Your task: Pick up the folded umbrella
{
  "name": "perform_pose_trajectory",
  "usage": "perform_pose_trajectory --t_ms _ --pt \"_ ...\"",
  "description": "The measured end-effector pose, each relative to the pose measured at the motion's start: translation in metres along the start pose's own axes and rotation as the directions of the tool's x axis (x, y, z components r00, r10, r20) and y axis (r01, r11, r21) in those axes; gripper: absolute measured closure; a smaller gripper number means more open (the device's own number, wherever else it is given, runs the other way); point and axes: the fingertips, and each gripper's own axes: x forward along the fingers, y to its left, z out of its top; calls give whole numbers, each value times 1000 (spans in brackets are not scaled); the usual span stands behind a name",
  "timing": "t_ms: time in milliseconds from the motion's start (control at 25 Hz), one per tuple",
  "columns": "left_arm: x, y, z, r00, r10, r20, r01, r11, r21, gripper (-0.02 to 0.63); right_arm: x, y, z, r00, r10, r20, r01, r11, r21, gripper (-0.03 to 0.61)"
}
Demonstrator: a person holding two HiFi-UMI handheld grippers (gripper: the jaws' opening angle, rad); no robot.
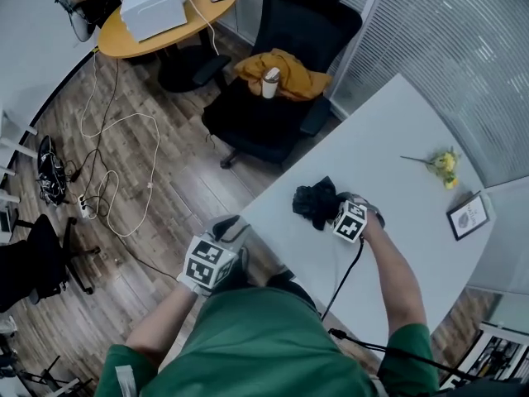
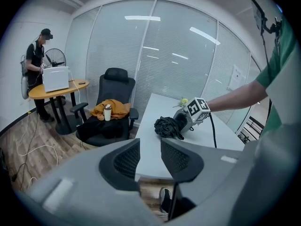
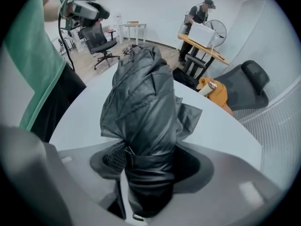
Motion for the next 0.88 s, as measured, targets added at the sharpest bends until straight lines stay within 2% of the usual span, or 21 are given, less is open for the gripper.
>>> perform_pose_trajectory --t_ms 240,440,600,720,880 --pt "8 -9 7 999 -47 12 47 998 28 469 -41 2 14 989 -88 122 70 987 144 298" --pt "16 -18 18 996 -85 30 84 995 51 469 -83 4 35 949 -151 276 66 953 297 298" --pt "20 -22 24 993 -108 37 106 992 65 469 -118 2 51 896 -229 381 57 909 412 298" --pt "21 -22 26 993 -115 38 112 991 68 469 -147 -1 62 837 -304 455 44 866 498 298" --pt "21 -14 31 993 -105 57 102 994 49 469 -186 -4 73 763 -406 503 53 815 577 298"
